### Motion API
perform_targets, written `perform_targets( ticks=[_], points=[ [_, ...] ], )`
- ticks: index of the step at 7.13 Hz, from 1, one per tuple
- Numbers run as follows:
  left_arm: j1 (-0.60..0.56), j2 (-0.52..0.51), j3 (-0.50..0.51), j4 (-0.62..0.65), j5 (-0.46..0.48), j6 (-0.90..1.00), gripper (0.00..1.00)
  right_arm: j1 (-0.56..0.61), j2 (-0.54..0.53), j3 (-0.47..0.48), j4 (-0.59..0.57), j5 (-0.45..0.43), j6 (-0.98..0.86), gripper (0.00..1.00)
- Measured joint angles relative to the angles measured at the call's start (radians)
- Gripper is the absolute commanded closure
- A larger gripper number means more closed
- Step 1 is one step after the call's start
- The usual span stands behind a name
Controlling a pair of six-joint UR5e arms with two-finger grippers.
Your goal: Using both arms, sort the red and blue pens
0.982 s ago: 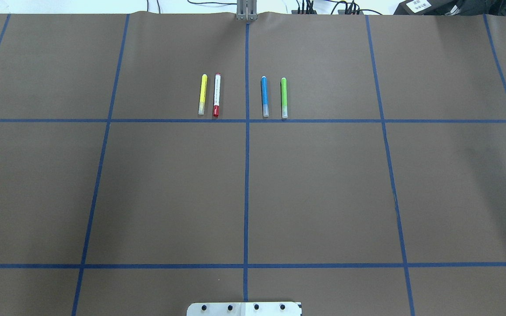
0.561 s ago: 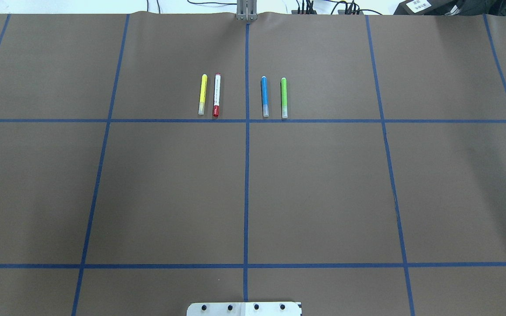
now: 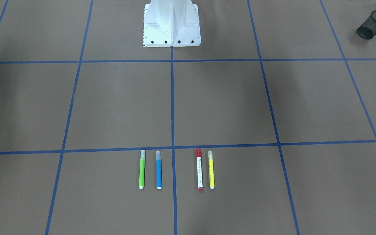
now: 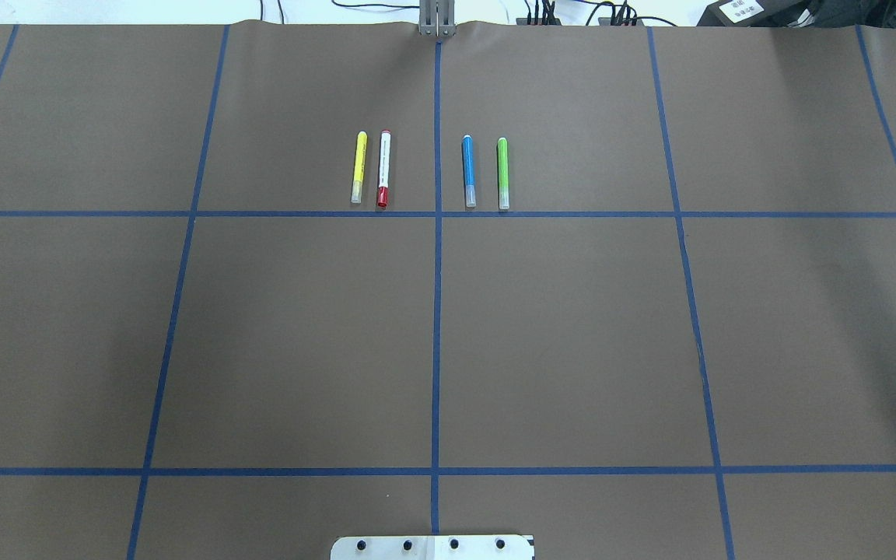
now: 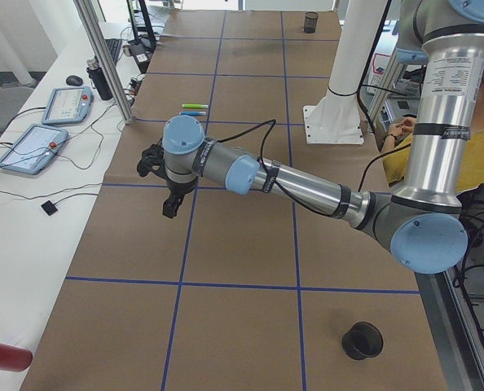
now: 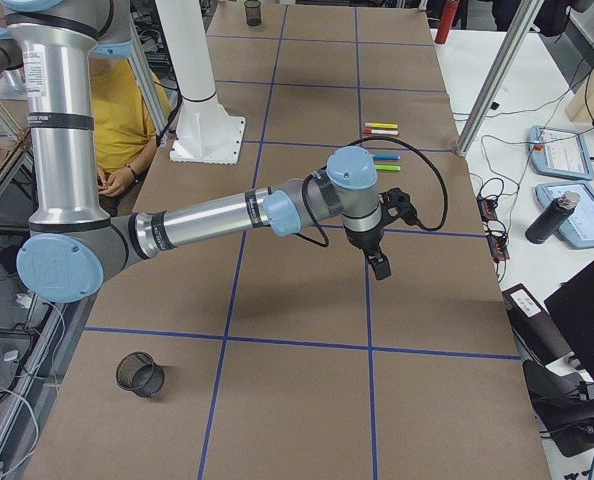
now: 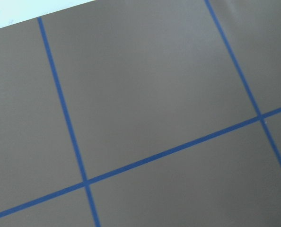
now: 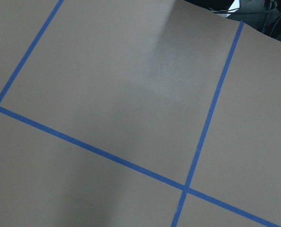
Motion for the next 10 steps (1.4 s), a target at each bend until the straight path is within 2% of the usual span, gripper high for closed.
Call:
perform_targets(
  ticks=[2,5,6,8,10],
  points=[
    [0.139,-0.079,0.016,-0.089,0.003,-0.151,0.0,-0.048,0.025,-0.006,0.0,0.002,0.003,0.0],
    [0.297,-0.244,0.098,-0.106,0.007,-0.358,0.0,-0.059,0.031,-0.009,0.001,0.005,0.004,0.0],
    [0.362,-0.309,0.138,-0.105,0.033,-0.435,0.0,-0.06,0.031,-0.008,0.001,0.005,0.004,0.0],
    [0.515,-0.435,0.229,-0.104,0.172,-0.605,0.0,-0.06,0.032,-0.008,0.001,0.006,0.004,0.0],
    [0.601,-0.604,0.411,-0.112,0.238,-0.711,0.0,-0.06,0.032,-0.009,0.001,0.006,0.004,0.0]
  ],
)
